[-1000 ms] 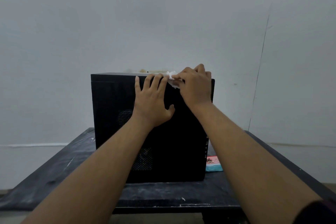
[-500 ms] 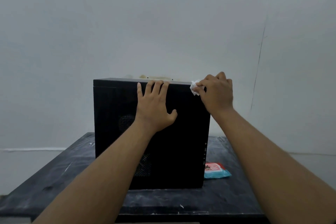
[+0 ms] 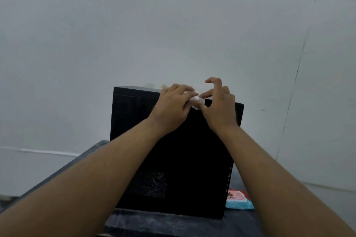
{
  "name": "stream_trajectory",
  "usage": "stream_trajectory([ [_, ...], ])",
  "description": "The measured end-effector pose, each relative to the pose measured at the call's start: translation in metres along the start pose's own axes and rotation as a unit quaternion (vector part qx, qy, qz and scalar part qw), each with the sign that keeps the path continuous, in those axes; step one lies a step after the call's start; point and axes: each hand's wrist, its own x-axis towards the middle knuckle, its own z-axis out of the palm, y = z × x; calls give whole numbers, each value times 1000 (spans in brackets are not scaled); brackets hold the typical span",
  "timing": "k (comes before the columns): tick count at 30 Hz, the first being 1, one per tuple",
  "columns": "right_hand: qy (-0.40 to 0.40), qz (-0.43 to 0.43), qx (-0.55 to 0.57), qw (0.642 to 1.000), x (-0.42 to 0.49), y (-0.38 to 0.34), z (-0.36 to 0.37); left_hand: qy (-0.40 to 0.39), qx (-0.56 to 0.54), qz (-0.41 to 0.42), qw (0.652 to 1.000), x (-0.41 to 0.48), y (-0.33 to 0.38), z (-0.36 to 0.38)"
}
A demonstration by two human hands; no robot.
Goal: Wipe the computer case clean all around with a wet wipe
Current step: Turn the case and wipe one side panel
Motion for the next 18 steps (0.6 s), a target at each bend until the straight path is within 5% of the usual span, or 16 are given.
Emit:
stream_trajectory([
  [18, -117, 10, 8, 993, -11, -36, -11, -3, -55, -84, 995, 24, -1, -19],
])
